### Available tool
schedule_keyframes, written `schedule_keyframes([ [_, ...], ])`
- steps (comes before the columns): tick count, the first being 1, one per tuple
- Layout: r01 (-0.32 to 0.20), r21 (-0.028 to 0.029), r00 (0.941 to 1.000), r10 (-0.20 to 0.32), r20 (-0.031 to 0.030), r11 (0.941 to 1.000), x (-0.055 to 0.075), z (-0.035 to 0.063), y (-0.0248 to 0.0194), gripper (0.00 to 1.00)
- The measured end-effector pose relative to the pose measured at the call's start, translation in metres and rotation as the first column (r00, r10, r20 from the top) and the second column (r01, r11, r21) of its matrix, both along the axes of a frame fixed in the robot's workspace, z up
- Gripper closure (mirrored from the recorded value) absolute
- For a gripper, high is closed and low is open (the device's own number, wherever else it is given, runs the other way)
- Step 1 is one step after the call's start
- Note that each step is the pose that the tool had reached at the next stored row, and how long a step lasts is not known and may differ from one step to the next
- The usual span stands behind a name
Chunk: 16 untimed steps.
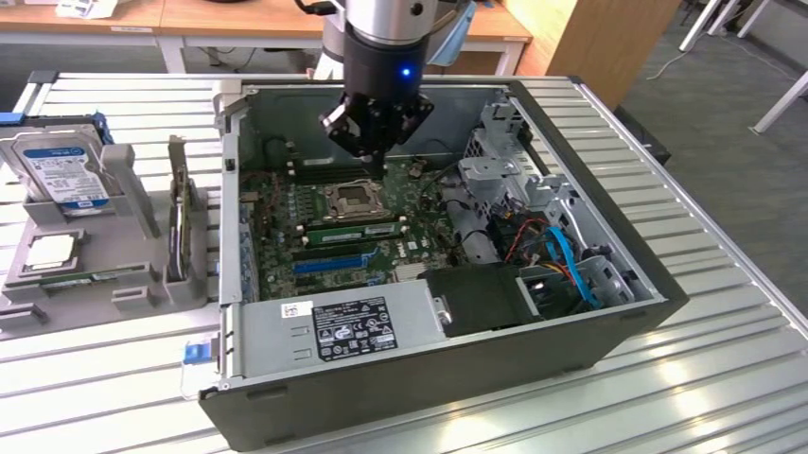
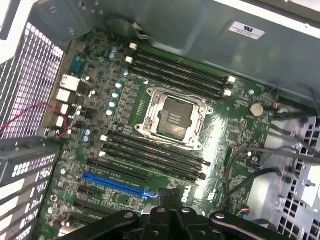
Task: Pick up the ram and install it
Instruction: 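Press down the ram until it locks into place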
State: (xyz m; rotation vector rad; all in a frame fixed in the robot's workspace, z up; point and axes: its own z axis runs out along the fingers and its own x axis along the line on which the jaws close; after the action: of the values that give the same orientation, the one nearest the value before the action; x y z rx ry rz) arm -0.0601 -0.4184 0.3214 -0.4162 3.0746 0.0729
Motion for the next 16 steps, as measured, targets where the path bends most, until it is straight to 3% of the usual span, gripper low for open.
schedule_keyframes([
  [3,0.029,0.0001,0.9996,-0.029,0.0,0.9996,-0.0019,-0.0003,0.0,0.9],
  [10,0.036,0.0,0.9994,-0.036,0.0001,0.9994,-0.0021,-0.0002,0.0,0.9],
  [16,0.123,0.0001,0.9924,-0.123,0.0,0.9924,-0.0021,-0.0002,0.0,0.9],
])
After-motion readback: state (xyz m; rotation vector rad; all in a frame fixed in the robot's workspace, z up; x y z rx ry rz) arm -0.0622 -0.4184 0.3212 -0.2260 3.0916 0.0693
